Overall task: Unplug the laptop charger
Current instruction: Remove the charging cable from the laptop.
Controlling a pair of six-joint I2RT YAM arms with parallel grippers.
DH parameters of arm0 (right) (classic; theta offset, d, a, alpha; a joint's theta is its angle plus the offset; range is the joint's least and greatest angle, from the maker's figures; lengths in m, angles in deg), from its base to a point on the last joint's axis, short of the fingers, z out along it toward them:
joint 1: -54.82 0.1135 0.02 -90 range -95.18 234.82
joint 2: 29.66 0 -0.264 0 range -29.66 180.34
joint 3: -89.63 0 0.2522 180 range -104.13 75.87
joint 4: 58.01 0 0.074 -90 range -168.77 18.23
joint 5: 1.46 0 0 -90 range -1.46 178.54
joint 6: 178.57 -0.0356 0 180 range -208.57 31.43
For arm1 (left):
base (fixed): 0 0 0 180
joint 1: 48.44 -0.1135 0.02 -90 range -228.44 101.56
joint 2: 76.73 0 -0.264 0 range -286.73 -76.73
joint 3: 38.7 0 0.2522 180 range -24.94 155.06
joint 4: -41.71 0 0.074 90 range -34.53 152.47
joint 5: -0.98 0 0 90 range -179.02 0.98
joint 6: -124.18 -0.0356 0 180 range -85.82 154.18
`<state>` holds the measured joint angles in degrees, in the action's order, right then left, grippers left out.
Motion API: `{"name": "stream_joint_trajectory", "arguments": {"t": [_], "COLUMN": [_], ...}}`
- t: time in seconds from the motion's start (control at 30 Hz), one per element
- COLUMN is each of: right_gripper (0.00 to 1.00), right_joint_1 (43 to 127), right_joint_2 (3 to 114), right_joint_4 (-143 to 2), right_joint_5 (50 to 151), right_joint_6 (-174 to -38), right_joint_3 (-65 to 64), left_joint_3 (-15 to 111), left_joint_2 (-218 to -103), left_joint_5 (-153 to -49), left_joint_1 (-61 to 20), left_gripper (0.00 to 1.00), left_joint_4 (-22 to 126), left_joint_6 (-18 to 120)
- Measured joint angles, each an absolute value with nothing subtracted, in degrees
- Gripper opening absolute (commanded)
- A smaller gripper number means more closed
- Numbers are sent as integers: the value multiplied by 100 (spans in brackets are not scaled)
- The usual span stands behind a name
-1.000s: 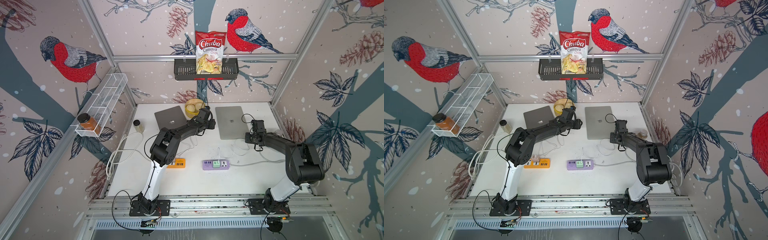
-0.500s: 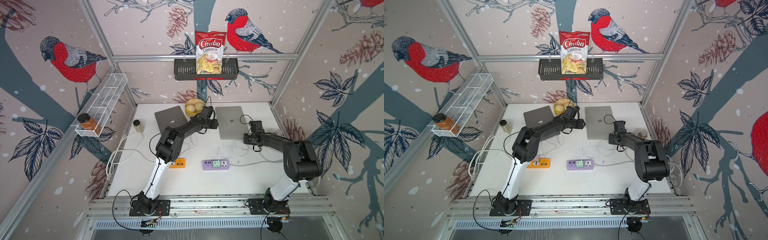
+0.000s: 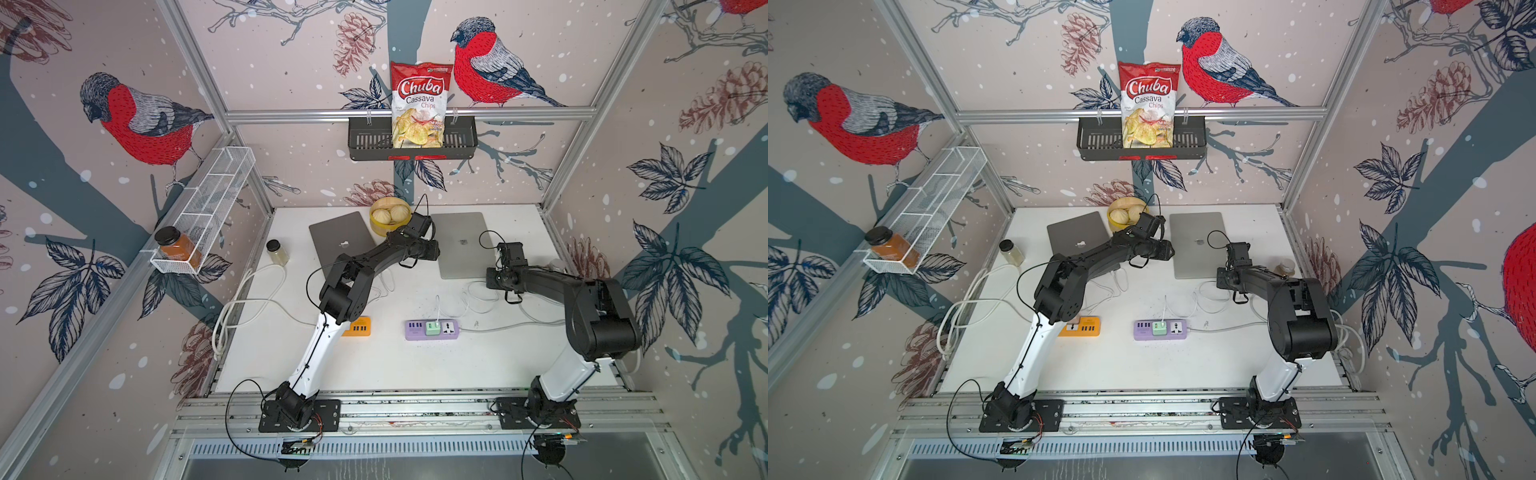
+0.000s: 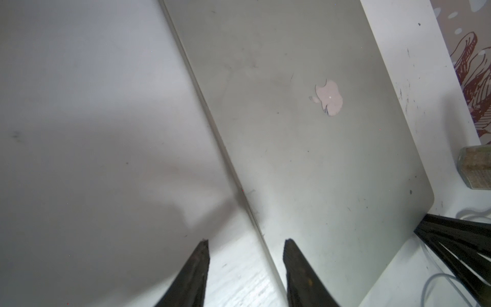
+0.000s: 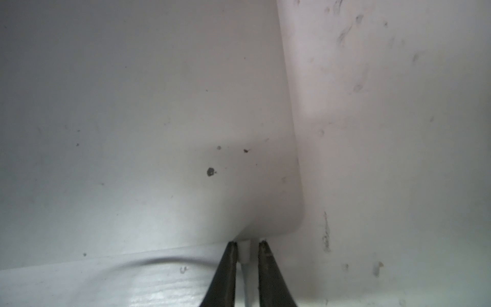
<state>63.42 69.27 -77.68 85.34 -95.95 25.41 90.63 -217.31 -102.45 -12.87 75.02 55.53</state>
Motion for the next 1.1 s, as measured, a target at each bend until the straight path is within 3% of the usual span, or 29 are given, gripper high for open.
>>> {"name": "stream_joint_trajectory", "arguments": {"t": [0.43, 1.1], "right_gripper": [16, 0], "right_joint_1": [6344, 6445], "right_joint_2": [7039, 7176], "right_joint_4": [-7696, -7561], "right_joint_5": [8534, 8298], "right_joint_6": [-9577, -9472], "right_joint_3": [2474, 2358], "left_joint_3": [9367, 9487], "left_joint_2": [-22011, -22111], "left_joint_5": [-10376, -10395], "left_joint_1": [-1259, -1256], "left_gripper": [44, 41], "left_joint_4": [7712, 7731], "left_joint_6": [5555, 5553]}}
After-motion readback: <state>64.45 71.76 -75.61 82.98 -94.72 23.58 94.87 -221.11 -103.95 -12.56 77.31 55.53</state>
